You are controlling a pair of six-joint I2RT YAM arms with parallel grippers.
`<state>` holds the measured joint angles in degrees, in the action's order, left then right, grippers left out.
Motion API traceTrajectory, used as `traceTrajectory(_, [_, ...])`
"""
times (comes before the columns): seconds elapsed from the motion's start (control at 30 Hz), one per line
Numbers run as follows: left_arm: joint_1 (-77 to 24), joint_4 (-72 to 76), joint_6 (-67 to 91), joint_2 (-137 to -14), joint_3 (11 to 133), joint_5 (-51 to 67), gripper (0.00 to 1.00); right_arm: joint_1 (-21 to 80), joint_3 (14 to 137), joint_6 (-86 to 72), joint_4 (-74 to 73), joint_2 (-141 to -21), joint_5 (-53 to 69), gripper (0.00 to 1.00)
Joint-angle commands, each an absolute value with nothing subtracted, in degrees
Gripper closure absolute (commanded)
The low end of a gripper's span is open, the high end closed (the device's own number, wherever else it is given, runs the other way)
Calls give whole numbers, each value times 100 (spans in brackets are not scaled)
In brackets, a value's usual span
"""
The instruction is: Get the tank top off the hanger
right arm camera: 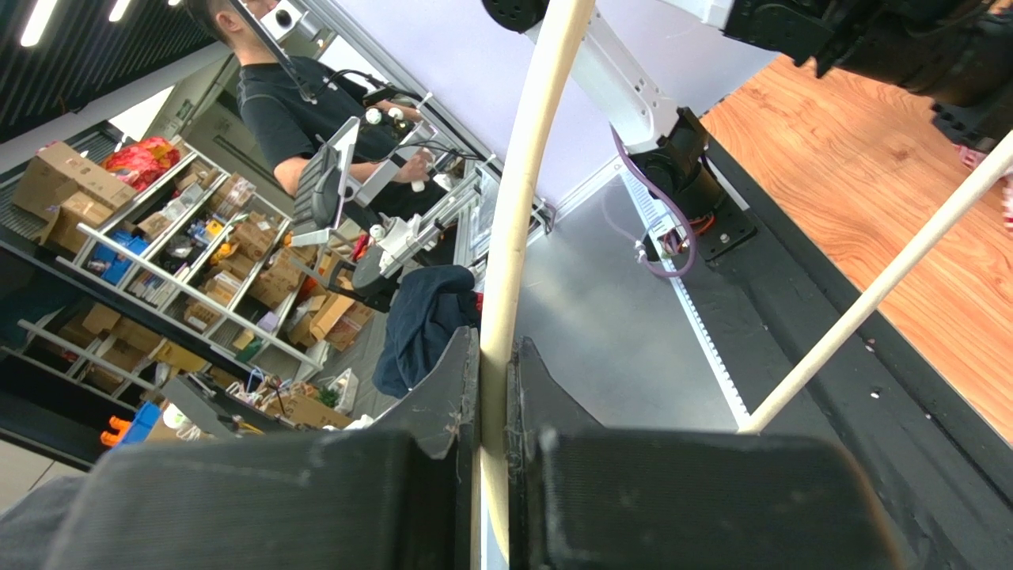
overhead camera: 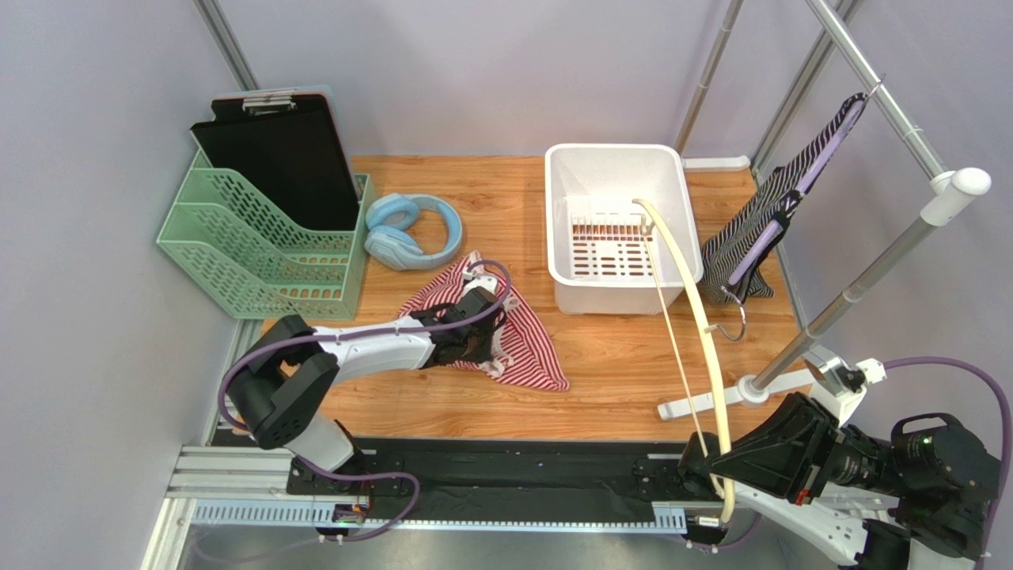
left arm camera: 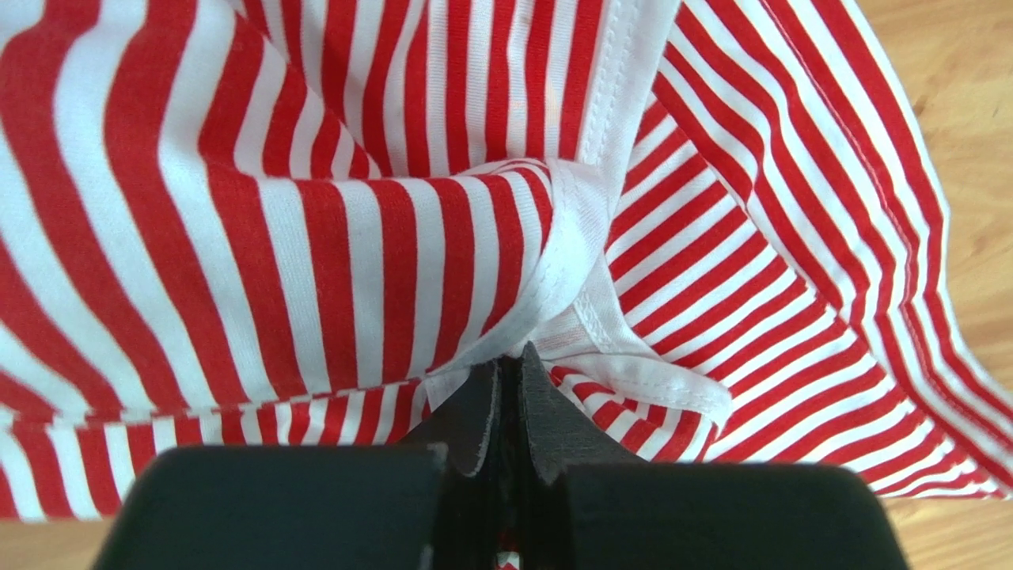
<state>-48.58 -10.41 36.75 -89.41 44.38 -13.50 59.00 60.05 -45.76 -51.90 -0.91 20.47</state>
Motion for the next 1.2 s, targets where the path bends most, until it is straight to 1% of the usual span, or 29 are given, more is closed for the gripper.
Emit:
traceTrajectory(0.0, [-4878,-2010,3570,-8203,4656,-1537,100,5915,6196,-4518,-5071,290,1934,100])
traceTrajectory(0.17, [-4887,-3057,3033,-7315,5632,-1959,100,5906,6223,-4412,-5159,290,1969,100])
traceTrajectory(0.3, [-4887,-3725,2488,-6909,6834,-2170,100,5906,6310,-4316,-5221,299,1995,100])
traceTrajectory(0.37, [-4887,-3858,2084,-6786,7266,-2241,100,5906,6354,-4289,-5238,299,2030,100])
traceTrajectory(0.4, [-4887,-3902,1935,-6768,7704,-2241,100,5915,6372,-4263,-5264,308,2030,100])
traceTrajectory(0.53, [-4878,-3727,1075,-6890,8831,-1978,100,5906,6530,-4149,-5317,316,2056,100])
traceTrajectory(0.73, [-4878,-3323,580,-7689,10764,-1302,100,5906,6688,-4087,-5221,308,2030,100])
traceTrajectory(0.87, [-4887,-2980,492,-8524,11923,-845,100,5906,6802,-4052,-5133,308,1952,100])
traceTrajectory(0.97, [-4887,-2787,571,-9122,12522,-538,100,5915,6960,-4043,-5098,299,1828,100])
traceTrajectory(1.07, [-4887,-2463,746,-9667,12848,-169,100,5906,7092,-4069,-5098,308,1723,100])
traceTrajectory(1.17, [-4887,-2111,949,-10150,12911,-35,100,5906,7128,-4131,-5080,308,1688,100])
